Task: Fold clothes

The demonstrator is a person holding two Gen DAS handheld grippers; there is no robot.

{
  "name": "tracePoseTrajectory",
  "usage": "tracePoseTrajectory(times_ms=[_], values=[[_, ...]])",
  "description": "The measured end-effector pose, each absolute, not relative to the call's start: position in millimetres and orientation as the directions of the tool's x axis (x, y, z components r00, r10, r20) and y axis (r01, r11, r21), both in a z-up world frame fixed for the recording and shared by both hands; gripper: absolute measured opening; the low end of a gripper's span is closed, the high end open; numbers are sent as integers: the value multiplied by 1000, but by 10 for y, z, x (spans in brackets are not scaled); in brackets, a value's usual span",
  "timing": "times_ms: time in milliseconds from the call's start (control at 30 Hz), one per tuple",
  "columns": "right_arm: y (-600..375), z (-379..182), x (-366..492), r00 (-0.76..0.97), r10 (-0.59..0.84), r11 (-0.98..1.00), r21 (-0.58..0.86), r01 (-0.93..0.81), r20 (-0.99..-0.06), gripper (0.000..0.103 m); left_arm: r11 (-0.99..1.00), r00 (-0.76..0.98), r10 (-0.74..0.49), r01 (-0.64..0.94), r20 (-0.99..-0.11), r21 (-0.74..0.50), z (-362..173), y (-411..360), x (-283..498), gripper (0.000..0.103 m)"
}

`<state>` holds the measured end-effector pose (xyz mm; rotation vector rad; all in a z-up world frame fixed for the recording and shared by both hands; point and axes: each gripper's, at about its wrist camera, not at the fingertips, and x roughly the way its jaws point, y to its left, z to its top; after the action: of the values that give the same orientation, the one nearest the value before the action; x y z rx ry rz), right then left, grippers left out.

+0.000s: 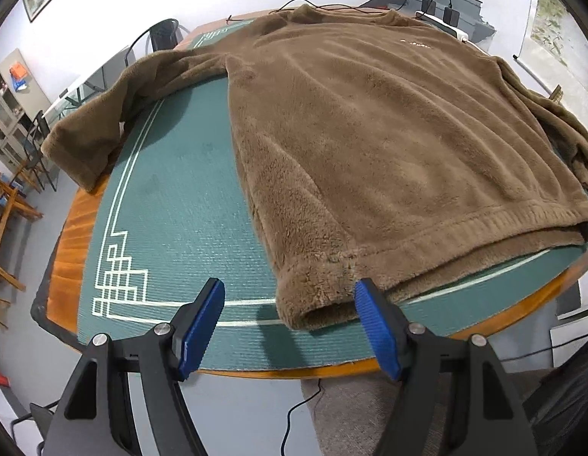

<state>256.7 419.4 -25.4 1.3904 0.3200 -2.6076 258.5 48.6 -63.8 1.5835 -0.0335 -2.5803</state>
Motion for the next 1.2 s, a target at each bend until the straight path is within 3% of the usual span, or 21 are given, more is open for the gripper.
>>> tracePoseTrajectory(times_ms=[200, 433, 633, 700, 733, 833, 900, 1200], values=[[4209, -221, 2526, -559, -36, -980, -81, 183, -828, 76, -993, -438, -101, -17, -893, 121, -728, 610, 2566, 75], [4242, -267, 2452, -551, -8, -988, -80, 135, -834, 76, -984, -461, -151, 154, -874, 89, -654, 276, 2427, 75], [3977, -334, 2465, -541, -98, -966, -50, 252, -836, 76, -977, -501, -195, 174, -843, 122, -563, 369, 2283, 74], [3867, -357, 2469, -543, -99, -950, -83, 300, -834, 55, -967, -492, -199, 240, -848, 88, -550, 234, 2294, 54], [3867, -368, 2459, -541, -96, -948, -89, 304, -836, 31, -962, -488, -176, 269, -855, 45, -541, 127, 2309, 43], [3902, -373, 2443, -534, -93, -946, -93, 311, -840, 18, -938, -490, -127, 343, -863, -57, -488, -111, 2434, 32], [3928, -345, 2410, -533, -99, -944, -89, 317, -840, 18, -931, -502, -97, 352, -860, -100, -429, -197, 2540, 32], [3863, -391, 2472, -518, -61, -897, -181, 404, -853, 18, -952, -479, -99, 301, -872, -58, -541, -138, 2821, 32]])
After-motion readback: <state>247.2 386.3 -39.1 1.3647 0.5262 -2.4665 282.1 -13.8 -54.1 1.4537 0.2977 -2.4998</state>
